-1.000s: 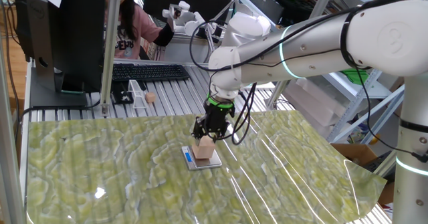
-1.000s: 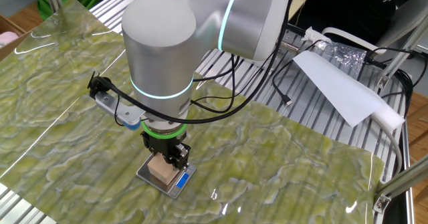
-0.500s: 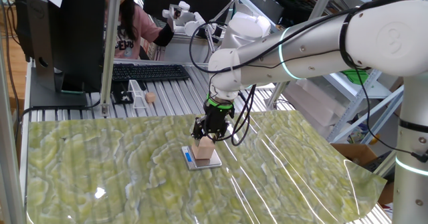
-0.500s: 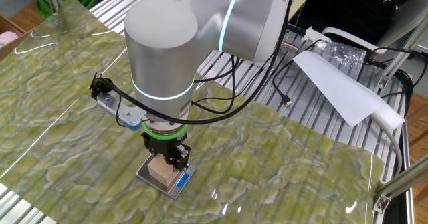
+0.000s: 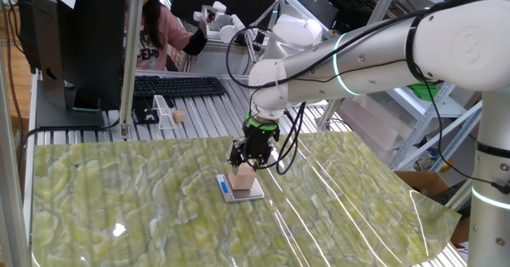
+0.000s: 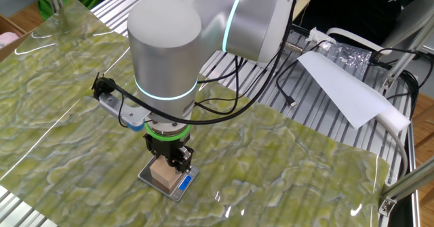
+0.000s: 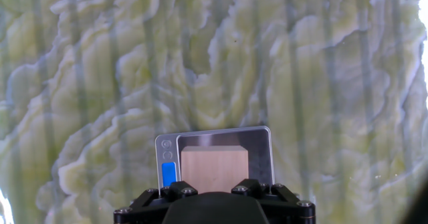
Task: Place the block on the scale
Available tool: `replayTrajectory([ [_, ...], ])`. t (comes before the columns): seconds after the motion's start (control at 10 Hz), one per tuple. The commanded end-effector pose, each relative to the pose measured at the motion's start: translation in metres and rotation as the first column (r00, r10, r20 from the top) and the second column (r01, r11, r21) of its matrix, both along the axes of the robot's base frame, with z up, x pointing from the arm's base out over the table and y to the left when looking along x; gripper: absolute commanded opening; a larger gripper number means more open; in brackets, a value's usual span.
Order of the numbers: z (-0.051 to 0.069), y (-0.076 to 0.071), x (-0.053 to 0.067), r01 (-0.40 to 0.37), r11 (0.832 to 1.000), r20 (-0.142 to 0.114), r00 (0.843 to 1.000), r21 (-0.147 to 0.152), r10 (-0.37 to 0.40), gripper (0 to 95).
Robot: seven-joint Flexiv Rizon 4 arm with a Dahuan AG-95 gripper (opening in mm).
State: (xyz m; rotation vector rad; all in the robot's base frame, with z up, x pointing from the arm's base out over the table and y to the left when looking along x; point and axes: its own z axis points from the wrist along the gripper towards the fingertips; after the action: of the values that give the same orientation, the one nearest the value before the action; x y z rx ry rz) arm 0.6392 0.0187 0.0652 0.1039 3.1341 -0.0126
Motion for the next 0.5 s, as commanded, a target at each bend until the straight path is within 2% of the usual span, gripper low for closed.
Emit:
replayTrajectory([
  [0.1, -0.0006, 0.0002, -0.0004, 0.001, 1.0, 0.006, 1.0, -0.001, -0.001, 0.0],
  [0.5, -0.0019, 0.0007, -0.0028, 0.002, 1.0, 0.014, 1.0, -0.002, -0.002, 0.0],
])
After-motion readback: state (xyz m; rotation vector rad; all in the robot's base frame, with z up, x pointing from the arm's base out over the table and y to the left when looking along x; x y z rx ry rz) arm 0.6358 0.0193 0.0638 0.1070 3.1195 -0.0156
